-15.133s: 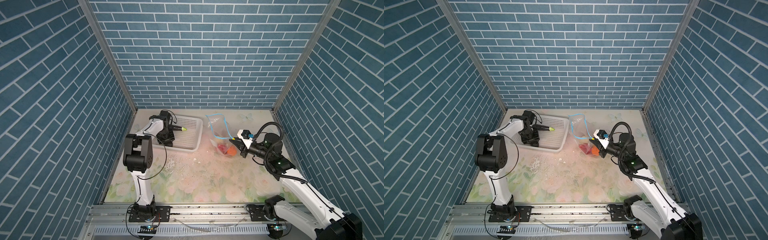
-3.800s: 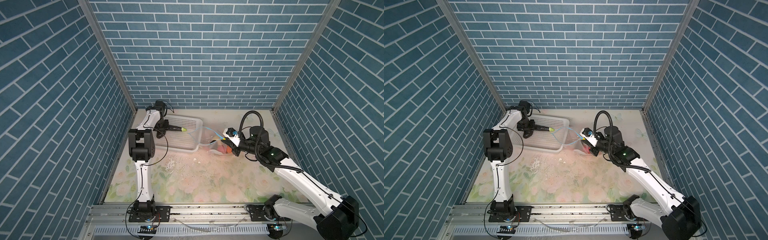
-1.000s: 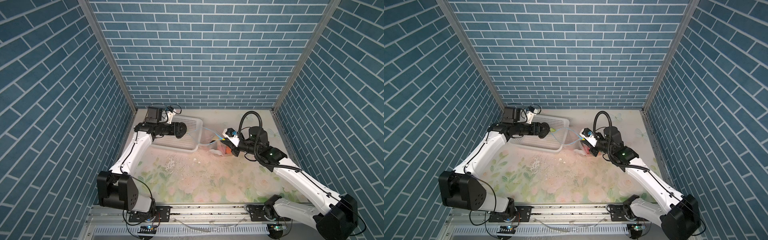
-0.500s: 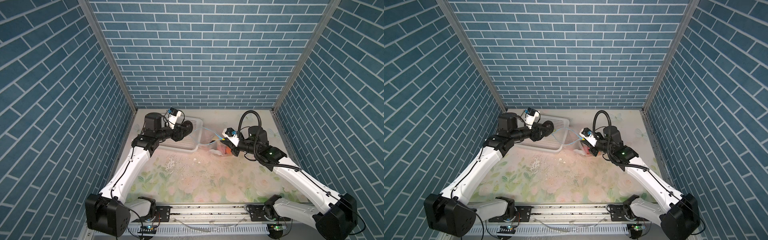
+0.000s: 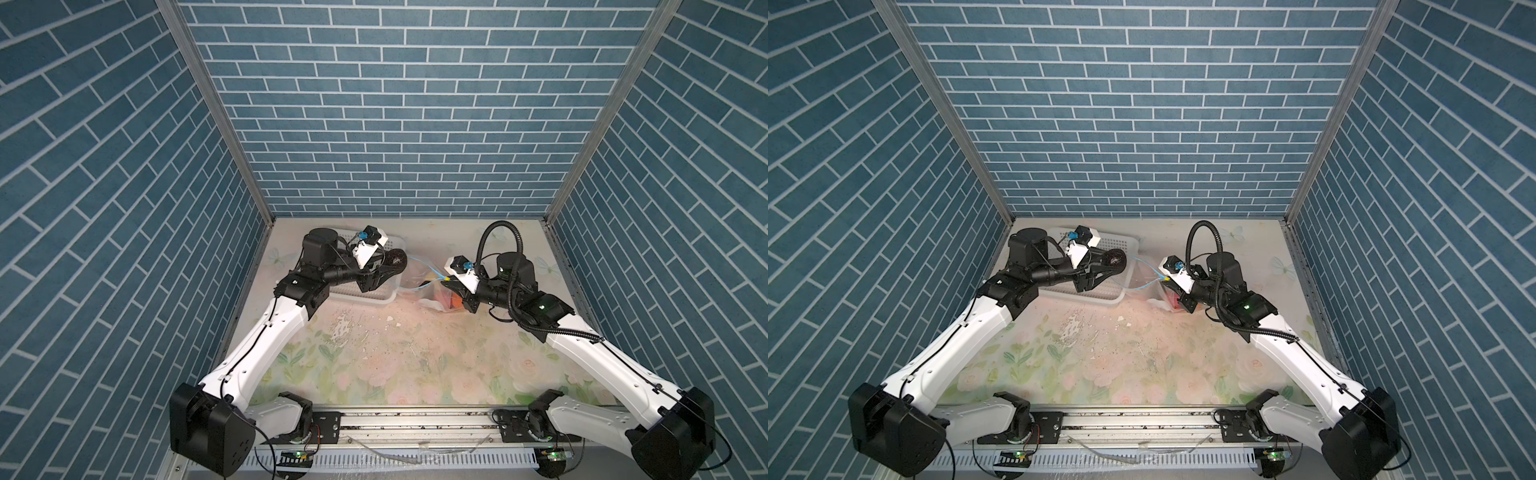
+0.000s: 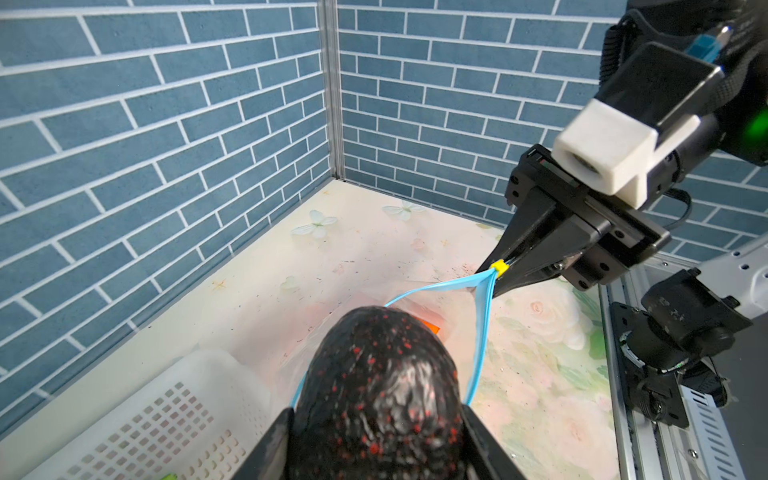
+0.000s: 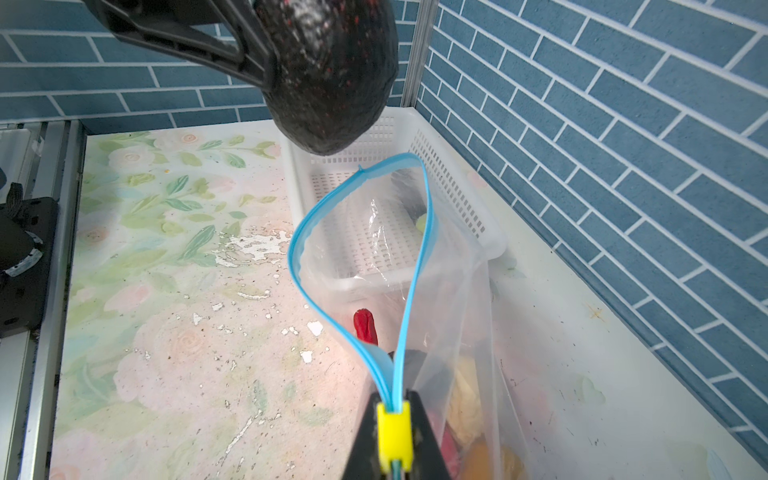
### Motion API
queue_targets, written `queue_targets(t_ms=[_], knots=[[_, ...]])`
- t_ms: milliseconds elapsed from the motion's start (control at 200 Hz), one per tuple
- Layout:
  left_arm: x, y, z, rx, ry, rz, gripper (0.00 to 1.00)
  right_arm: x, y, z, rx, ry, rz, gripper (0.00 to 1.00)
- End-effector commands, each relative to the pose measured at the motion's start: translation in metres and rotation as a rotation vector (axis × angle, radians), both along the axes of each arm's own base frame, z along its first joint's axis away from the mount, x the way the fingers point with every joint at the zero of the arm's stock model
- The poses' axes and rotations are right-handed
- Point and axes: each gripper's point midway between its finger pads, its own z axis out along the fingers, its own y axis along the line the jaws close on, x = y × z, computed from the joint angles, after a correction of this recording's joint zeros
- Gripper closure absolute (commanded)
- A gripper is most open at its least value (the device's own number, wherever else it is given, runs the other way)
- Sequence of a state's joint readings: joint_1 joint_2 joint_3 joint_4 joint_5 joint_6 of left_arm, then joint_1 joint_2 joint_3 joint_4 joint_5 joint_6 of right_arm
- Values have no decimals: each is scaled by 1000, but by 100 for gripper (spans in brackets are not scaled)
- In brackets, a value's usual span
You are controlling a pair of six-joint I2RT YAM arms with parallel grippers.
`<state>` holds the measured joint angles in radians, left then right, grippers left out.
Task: Place the food in the zip-top bag and seal the zipper
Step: 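Carry the avocado with the left gripper over the bag mouth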
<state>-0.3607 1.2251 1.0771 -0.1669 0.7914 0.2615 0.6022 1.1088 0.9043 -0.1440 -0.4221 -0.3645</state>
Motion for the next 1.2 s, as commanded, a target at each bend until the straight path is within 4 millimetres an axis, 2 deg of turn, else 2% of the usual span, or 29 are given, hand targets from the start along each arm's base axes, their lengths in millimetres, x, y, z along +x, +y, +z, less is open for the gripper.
queue_targets(t_ms=[0,140,310,780,1195], knots=[[-11,-7,6,20,-61,-92,60,-2,1,37,40,-90,18,100],[-22,-9,-6,80,-108,-132,60,-4,0,39,44,-98,17,100],[-25,-10,-12,96,-133,-166,61,-5,0,42,50,-103,20,100],[-5,-18,-26,183,-109,-210,68,-9,-1,44,57,-107,26,100],[21,-20,-33,225,-115,-152,66,-13,-3,46,65,-119,29,100]])
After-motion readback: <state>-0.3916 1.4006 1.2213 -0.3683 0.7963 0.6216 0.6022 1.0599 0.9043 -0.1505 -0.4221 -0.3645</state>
